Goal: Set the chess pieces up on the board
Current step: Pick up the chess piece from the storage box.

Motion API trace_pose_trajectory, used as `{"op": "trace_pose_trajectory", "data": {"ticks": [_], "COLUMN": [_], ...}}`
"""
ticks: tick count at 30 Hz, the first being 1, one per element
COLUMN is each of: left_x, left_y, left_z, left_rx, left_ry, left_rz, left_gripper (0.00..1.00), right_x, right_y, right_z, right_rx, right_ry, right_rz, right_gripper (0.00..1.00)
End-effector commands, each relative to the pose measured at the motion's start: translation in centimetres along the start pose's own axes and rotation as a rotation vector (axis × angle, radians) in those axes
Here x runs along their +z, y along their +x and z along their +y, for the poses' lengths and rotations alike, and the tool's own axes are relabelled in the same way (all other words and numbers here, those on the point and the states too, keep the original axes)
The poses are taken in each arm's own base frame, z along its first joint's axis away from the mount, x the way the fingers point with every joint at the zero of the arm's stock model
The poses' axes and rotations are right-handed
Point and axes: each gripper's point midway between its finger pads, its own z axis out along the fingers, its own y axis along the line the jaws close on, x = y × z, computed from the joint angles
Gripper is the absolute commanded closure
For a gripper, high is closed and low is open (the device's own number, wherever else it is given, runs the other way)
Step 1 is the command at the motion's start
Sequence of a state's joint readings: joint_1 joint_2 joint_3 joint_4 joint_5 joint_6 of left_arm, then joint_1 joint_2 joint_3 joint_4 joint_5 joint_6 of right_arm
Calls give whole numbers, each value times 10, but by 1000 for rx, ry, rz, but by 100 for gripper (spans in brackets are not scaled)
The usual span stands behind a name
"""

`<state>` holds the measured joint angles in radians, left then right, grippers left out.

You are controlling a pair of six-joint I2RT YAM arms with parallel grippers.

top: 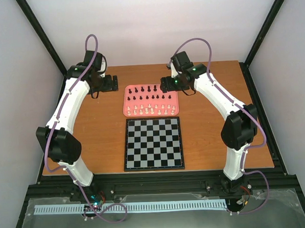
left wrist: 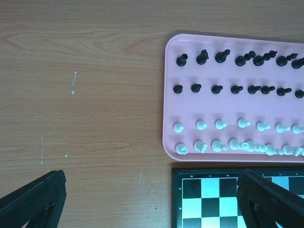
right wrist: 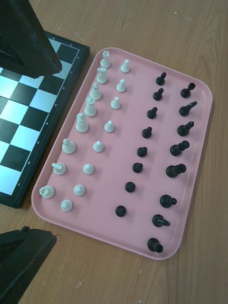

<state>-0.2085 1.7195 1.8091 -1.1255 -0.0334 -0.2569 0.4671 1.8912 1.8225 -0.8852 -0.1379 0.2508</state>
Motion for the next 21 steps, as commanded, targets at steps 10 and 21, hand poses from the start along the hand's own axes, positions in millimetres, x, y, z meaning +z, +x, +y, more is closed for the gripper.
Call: {"op": "trace_pose_trajectory", "data": {"ticks": [10, 21], "left_x": [-1, 6], "left_y": [-4, 3], "left_z": [-2, -3], "left_rx": [11, 3], "left_ry": [7, 15], "left_rz": [-5, 19], "left_gripper": [0, 0], "right_x": [10, 48], "right_y": [14, 55], "right_z": [0, -25], "right_rx": [-1, 18], "right_ry": [-5, 84], "right_rz": [53, 192], "right_gripper": [0, 32]}}
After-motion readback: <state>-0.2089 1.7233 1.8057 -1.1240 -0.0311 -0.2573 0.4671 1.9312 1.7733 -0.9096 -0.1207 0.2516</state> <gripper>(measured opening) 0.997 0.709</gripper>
